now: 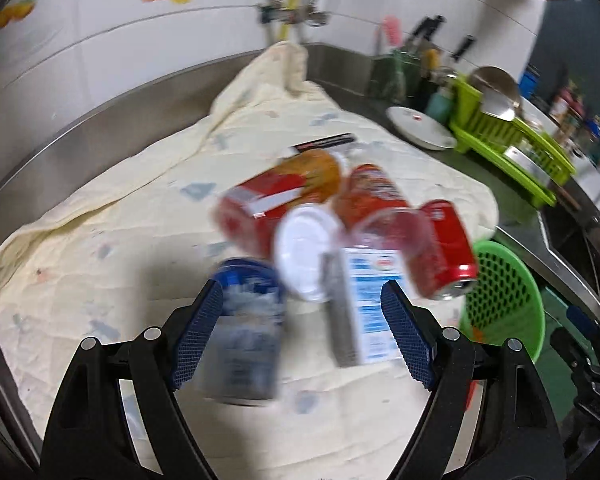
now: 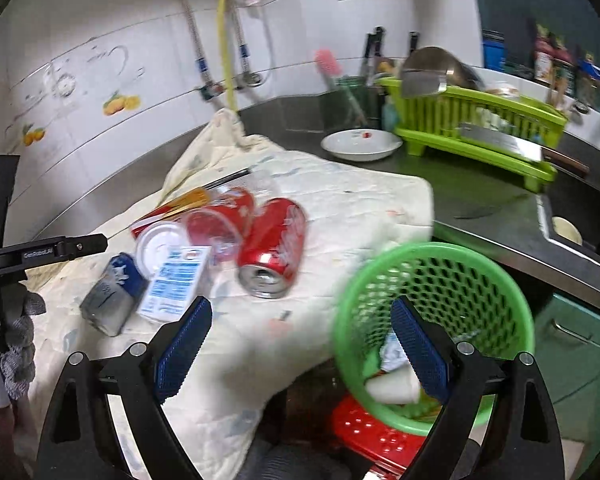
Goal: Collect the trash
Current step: 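Grasp the blue milk can with the left gripper while the right gripper grasps the juice carton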
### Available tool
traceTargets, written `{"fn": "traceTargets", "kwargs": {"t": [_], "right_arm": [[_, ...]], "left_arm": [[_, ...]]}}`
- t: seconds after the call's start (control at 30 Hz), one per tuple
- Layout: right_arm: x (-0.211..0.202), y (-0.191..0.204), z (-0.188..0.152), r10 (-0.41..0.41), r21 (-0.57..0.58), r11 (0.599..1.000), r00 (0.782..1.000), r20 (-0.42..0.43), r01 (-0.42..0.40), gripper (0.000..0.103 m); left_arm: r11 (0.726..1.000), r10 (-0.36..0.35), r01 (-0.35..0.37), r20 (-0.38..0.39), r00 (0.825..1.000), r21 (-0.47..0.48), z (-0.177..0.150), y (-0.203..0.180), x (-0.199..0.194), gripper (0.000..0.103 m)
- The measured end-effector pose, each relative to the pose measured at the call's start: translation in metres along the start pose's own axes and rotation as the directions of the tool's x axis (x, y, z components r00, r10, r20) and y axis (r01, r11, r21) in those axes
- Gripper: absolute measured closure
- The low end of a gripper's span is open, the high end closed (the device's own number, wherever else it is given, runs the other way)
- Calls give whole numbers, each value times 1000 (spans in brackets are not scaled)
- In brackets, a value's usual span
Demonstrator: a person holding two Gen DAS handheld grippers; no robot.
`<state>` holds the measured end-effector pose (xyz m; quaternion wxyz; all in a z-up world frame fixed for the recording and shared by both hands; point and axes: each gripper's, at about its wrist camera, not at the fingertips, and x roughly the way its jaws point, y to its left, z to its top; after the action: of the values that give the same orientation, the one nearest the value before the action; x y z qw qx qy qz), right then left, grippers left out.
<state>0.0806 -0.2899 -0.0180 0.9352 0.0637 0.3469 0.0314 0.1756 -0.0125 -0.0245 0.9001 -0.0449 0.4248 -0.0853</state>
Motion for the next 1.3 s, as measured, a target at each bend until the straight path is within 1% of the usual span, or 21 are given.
{"fn": "traceTargets", "kwargs": {"t": [0.1,0.3,0.4,0.47,0.6,0.77,0.9,0.97,1.0,1.03,1.1,1.2,1.3], "right_arm": [[10,19,5,23,-29,999,1000,-14,-23,15],[25,47,9,57,-64,996,998,-40,-59,15],[32,55,8,64,-75,995,996,-60,-68,15],[38,59,7,60,-81,994,995,-74,-66,15],[46,62,6,64,-80,994,993,-97,-71,15],[58,65,5,63,-73,995,990,-124,-73,15],[64,68,6,73,-67,994,988,-139,-83,15],[69,70,7,73,-70,994,987,-145,-84,15],[71,71,7,74,-69,994,986,-149,-85,15],[72,72,8,75,-68,994,986,-152,-86,15],[77,75,9,84,-63,993,983,-165,-95,15],[86,81,13,95,-52,993,978,-186,-106,15],[96,88,18,108,-43,992,971,-216,-120,15]], "left_arm": [[999,27,-28,-19,999,-26,-2,20,7,22],[996,7,-17,-129,992,-82,-14,49,37,21],[996,-4,-11,-171,985,-90,-18,53,52,21],[996,-23,5,-197,980,-88,-20,54,61,21],[997,-41,25,-223,974,-75,-23,52,73,21],[997,-51,37,-234,971,-64,-25,49,80,21],[997,-63,48,-256,965,-62,-27,50,88,21],[997,-56,40,-254,966,-67,-26,53,90,23],[996,-65,48,-251,966,-76,-26,55,89,25],[995,-75,57,-249,966,-80,-25,57,89,31],[994,-94,75,-248,964,-83,-25,57,88,38],[995,-78,63,-225,971,-74,-26,58,83,38],[994,-88,70,-213,973,-89,-28,65,77,38]]}}
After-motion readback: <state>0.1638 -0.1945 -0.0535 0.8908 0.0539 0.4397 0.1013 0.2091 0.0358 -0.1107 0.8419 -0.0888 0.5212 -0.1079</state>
